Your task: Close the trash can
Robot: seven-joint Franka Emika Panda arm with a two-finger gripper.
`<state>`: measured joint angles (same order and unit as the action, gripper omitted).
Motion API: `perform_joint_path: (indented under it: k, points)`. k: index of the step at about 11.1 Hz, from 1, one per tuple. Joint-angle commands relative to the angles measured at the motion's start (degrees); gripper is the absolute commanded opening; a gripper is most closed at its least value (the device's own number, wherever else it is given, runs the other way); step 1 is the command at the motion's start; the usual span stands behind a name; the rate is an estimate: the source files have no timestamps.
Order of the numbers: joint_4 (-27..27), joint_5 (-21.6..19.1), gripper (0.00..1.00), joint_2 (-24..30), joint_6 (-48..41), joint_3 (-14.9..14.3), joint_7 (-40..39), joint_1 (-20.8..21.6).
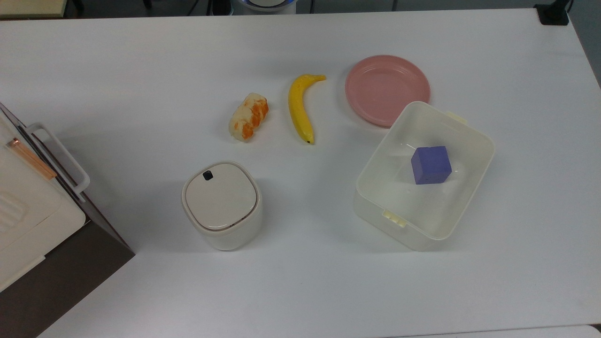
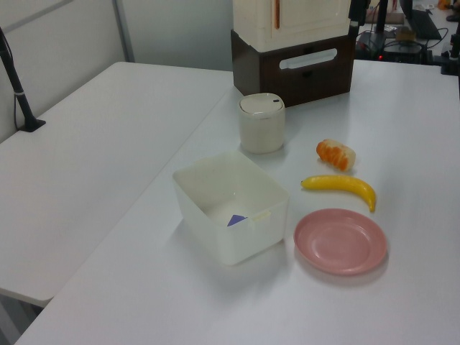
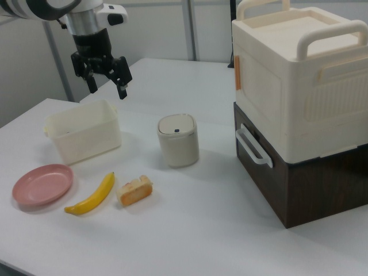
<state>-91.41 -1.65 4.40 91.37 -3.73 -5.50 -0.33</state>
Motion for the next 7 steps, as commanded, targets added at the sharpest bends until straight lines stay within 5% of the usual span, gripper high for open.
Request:
perform_joint_path:
  k: [1,3,7]
  points:
    - [1.2,0.5,1.0,0.0,-2.4,-2.1,-0.3,0.9]
    - [1.3,0.3,1.0,0.0,-5.4,-3.4,-9.6,0.9]
    - [1.2,0.0,1.0,-0.1,-5.0,-7.7,-2.3,1.0]
